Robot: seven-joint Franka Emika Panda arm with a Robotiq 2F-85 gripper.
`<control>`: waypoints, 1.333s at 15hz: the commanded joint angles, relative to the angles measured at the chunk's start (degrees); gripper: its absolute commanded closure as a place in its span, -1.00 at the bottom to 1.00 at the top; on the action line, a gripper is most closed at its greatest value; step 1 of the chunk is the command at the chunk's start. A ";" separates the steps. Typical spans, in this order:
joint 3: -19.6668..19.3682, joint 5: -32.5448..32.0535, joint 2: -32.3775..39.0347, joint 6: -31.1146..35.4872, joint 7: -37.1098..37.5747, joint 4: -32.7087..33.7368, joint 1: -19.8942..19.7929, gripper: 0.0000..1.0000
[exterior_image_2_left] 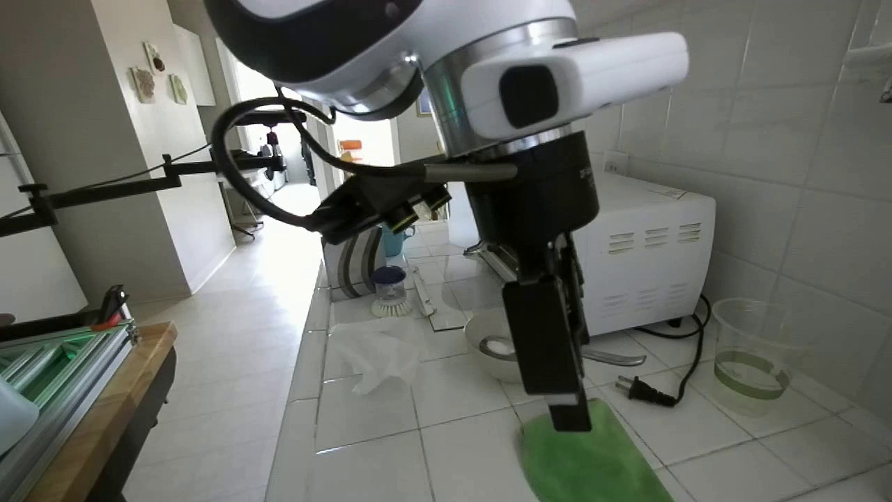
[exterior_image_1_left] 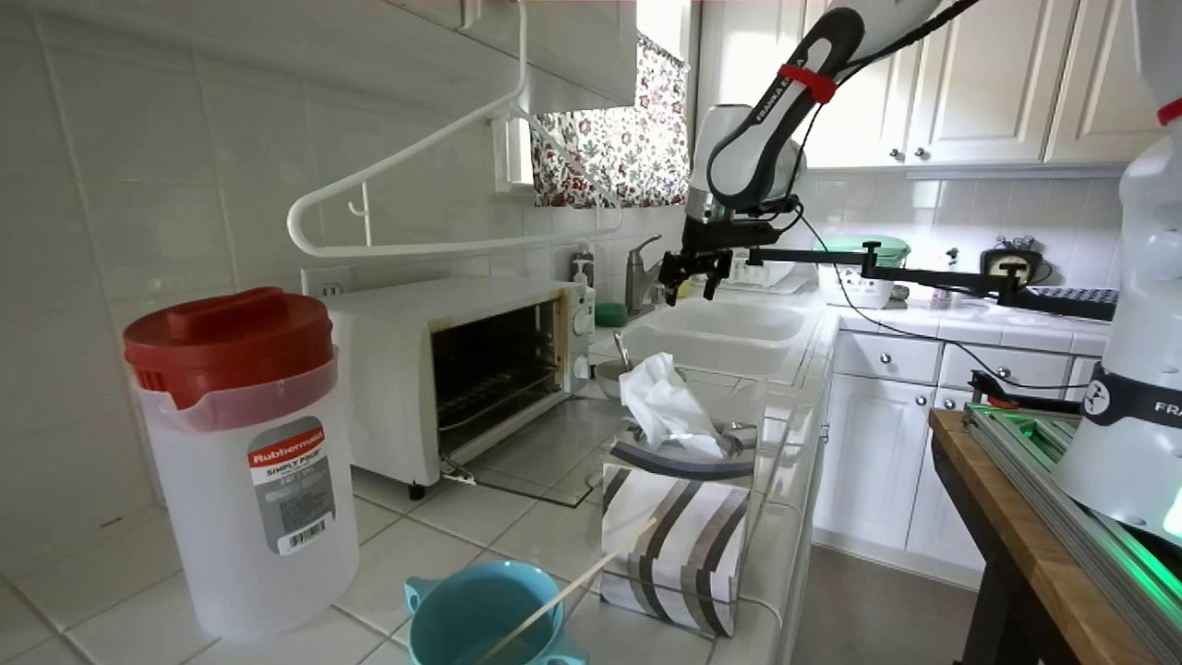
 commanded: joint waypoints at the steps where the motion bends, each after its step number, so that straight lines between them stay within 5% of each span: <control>1: 0.65 3.50 3.27 -0.04 2.66 4.28 -0.20 -1.00; 10: 3.82 9.39 9.91 -2.43 2.39 13.71 -0.02 -1.00; 20: 4.06 10.20 12.41 -1.02 3.95 15.28 0.39 -1.00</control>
